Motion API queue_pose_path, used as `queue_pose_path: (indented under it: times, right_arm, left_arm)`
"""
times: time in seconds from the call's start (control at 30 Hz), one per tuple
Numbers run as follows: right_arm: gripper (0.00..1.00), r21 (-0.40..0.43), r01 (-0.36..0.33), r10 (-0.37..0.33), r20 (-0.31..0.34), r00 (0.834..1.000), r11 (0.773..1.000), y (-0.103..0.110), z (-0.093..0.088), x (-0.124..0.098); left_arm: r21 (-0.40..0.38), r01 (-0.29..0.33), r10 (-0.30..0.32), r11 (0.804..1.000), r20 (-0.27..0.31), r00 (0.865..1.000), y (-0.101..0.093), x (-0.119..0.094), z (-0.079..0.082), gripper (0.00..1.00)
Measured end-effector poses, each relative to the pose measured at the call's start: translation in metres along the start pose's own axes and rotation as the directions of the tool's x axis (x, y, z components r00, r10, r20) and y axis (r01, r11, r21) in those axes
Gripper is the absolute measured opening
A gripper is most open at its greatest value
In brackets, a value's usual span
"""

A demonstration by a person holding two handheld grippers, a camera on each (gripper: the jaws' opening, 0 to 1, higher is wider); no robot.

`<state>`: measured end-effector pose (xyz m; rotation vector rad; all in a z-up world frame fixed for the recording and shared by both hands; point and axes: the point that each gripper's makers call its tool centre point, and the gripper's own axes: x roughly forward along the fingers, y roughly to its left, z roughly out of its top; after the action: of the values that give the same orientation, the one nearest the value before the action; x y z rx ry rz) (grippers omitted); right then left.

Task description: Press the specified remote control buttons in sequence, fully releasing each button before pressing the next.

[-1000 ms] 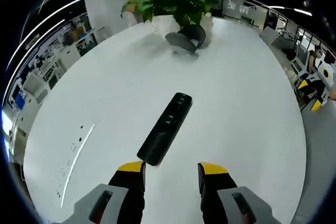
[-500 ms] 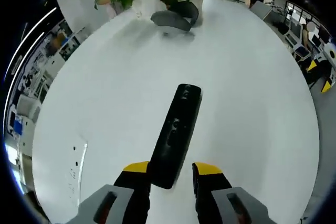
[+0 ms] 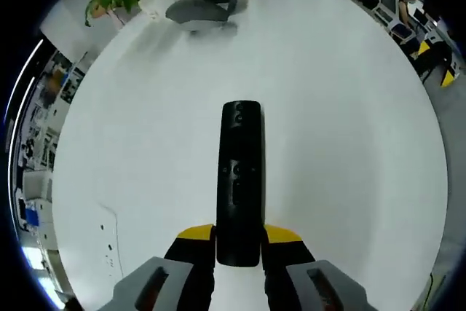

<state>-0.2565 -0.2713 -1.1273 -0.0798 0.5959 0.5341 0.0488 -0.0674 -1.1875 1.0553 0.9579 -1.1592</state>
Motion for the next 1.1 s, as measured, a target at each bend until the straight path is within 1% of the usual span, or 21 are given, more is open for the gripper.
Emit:
queue_pose_path:
  times: [0.1,0.2,0.27,0.33,0.37,0.53,0.67,0.73,0.83,1.0,1.07,1.1]
  right_arm:
    - [0.37,-0.008,-0.007,0.007,0.000,1.000,1.000,0.001,0.000,0.000]
    - [0.36,-0.006,-0.006,0.006,0.004,1.000,1.000,0.001,0.001,0.000]
    - [0.36,-0.004,-0.006,0.006,0.009,1.000,1.000,0.001,0.002,0.000]
    - [0.36,-0.007,-0.009,0.009,0.009,1.000,1.000,0.001,0.002,0.000]
    - [0.36,-0.010,-0.012,0.012,0.009,1.000,1.000,0.002,0.002,0.000]
    - [0.35,-0.020,-0.020,0.020,0.010,1.000,1.000,0.003,0.002,0.000]
    - [0.34,-0.024,-0.024,0.025,0.012,1.000,0.999,0.004,0.003,0.000]
    - [0.34,-0.026,-0.028,0.029,0.012,1.000,0.999,0.004,0.003,0.000]
    - [0.32,-0.019,-0.035,0.035,0.008,0.999,0.999,0.005,0.001,0.001]
    - [0.31,-0.005,-0.042,0.042,0.012,0.999,0.999,0.005,0.001,0.001]
    - [0.31,0.016,-0.060,0.059,0.008,0.998,0.998,0.007,0.000,0.002]
    - [0.31,0.042,-0.084,0.084,-0.002,0.996,0.996,0.011,-0.003,0.004]
  left_arm:
    - [0.007,0.001,0.000,1.000,-0.011,1.000,-0.005,-0.001,-0.001,0.23]
    - [0.034,0.005,-0.004,0.999,-0.021,1.000,-0.015,-0.002,-0.002,0.23]
    - [0.038,0.006,-0.005,0.999,-0.021,1.000,-0.020,-0.003,-0.002,0.23]
    - [0.033,0.012,-0.012,0.999,-0.017,1.000,-0.025,-0.003,-0.002,0.23]
    - [0.021,0.025,-0.025,0.999,-0.015,1.000,-0.029,-0.004,-0.003,0.23]
    - [0.011,0.028,-0.028,1.000,-0.005,1.000,-0.039,-0.005,-0.007,0.23]
    - [-0.020,0.039,-0.039,0.999,0.019,0.999,-0.052,-0.006,-0.009,0.23]
    - [-0.068,0.020,-0.016,0.997,0.052,0.999,-0.058,-0.006,-0.010,0.23]
    - [-0.112,0.018,-0.010,0.994,0.072,0.997,-0.068,-0.008,-0.013,0.23]
    - [-0.110,0.011,0.001,0.994,0.103,0.995,-0.091,-0.010,-0.016,0.23]
    - [-0.113,0.009,0.004,0.994,0.109,0.994,-0.096,-0.011,-0.016,0.24]
    - [-0.117,0.008,0.005,0.993,0.112,0.994,-0.098,-0.012,-0.017,0.24]
